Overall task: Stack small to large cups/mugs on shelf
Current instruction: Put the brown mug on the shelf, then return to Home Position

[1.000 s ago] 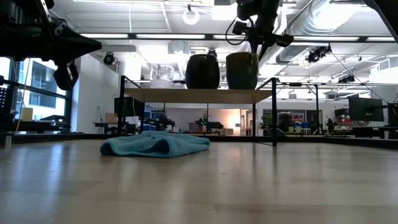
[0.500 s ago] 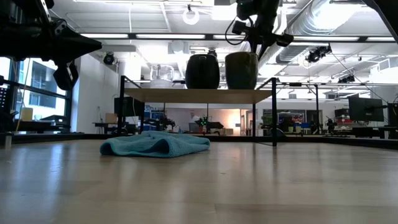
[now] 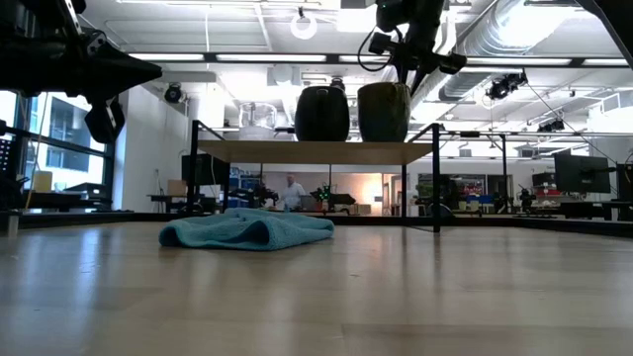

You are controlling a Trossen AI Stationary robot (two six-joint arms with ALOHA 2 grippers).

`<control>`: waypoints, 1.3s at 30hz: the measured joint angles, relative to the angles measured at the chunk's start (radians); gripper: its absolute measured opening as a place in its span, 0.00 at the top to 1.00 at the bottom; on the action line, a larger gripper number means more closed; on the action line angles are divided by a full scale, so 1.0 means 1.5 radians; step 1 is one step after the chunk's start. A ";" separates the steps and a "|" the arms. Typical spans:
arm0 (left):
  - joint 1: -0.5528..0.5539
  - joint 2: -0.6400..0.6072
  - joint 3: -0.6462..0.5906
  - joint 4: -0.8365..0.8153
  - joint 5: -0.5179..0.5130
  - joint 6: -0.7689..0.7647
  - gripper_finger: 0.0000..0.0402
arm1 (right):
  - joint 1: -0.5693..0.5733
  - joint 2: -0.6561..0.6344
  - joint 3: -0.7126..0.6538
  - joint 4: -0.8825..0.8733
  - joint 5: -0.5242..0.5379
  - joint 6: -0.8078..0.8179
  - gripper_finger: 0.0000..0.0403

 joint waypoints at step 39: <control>0.000 0.000 0.000 0.000 0.001 -0.007 1.00 | 0.000 0.000 0.000 0.000 0.017 -0.031 0.74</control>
